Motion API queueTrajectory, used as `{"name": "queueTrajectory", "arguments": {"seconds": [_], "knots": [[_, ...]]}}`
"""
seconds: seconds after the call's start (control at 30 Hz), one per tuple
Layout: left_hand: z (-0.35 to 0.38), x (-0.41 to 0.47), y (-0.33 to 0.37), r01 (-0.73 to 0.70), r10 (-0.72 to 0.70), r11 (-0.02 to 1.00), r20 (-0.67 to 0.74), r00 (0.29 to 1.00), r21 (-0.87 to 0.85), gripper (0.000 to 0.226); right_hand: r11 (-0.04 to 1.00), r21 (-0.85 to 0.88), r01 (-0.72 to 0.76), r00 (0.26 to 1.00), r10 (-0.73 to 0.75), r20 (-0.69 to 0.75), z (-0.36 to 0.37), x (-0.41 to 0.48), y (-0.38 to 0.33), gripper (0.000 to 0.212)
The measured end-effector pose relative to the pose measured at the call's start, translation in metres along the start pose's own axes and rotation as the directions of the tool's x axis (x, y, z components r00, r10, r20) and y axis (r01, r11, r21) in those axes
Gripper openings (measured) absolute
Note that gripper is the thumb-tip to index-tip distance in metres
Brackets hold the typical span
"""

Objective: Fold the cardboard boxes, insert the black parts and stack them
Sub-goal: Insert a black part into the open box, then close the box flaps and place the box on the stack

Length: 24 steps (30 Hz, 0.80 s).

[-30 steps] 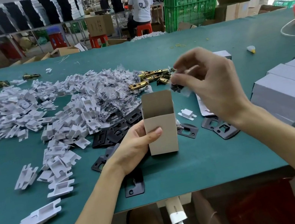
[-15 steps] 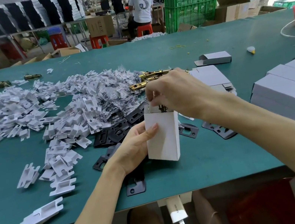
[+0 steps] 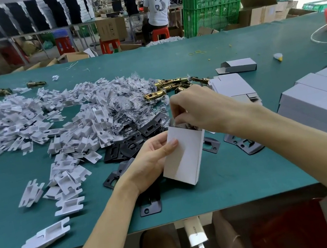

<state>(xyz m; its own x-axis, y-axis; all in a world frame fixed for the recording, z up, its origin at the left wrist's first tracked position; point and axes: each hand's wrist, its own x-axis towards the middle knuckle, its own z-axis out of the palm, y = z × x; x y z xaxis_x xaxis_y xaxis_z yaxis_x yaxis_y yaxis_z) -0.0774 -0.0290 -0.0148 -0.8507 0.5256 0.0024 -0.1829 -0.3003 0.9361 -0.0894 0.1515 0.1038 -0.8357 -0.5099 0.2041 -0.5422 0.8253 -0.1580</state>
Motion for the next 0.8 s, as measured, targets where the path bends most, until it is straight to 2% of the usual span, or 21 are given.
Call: {"name": "queueTrajectory", "arguments": {"seconds": [0.1,0.23,0.3,0.47,0.5,0.6,0.67,0.8], "knots": [[0.000,0.000,-0.001,-0.007,0.007,1.000,-0.004,1.000,-0.002,0.046,0.998,0.059,0.017,1.000,-0.016,-0.017,0.004,-0.005,0.004,0.005],[0.001,0.000,0.000,-0.018,0.018,1.000,-0.010,1.000,0.005,0.042,0.991,0.129,0.026,0.980,0.000,-0.197,0.009,-0.011,0.010,0.006],[0.002,0.000,0.000,-0.029,0.029,1.000,-0.009,1.000,0.003,0.041,0.992,0.123,0.031,0.974,-0.002,-0.227,0.012,-0.013,0.011,0.006],[0.001,0.001,0.001,-0.036,0.036,0.999,-0.017,0.999,-0.024,0.056,0.991,0.127,0.032,0.966,0.002,-0.260,0.016,-0.020,0.015,0.005],[0.001,0.001,0.001,-0.040,0.039,0.999,-0.014,0.999,-0.026,0.060,0.991,0.133,0.022,0.967,0.013,-0.255,0.013,-0.020,0.016,0.005],[0.001,0.001,0.001,-0.044,0.044,0.999,-0.001,0.999,-0.005,0.064,0.990,0.141,0.005,0.996,0.008,-0.091,0.006,-0.021,0.017,0.006],[0.001,0.001,0.002,-0.049,0.049,0.999,-0.002,0.999,0.006,0.065,0.989,0.149,0.005,0.999,0.001,-0.036,0.003,-0.021,0.015,0.006],[0.000,0.000,0.001,-0.057,0.057,0.998,-0.014,0.998,0.017,0.063,0.996,0.085,-0.014,0.998,0.008,0.068,0.004,-0.023,0.008,0.019]]}}
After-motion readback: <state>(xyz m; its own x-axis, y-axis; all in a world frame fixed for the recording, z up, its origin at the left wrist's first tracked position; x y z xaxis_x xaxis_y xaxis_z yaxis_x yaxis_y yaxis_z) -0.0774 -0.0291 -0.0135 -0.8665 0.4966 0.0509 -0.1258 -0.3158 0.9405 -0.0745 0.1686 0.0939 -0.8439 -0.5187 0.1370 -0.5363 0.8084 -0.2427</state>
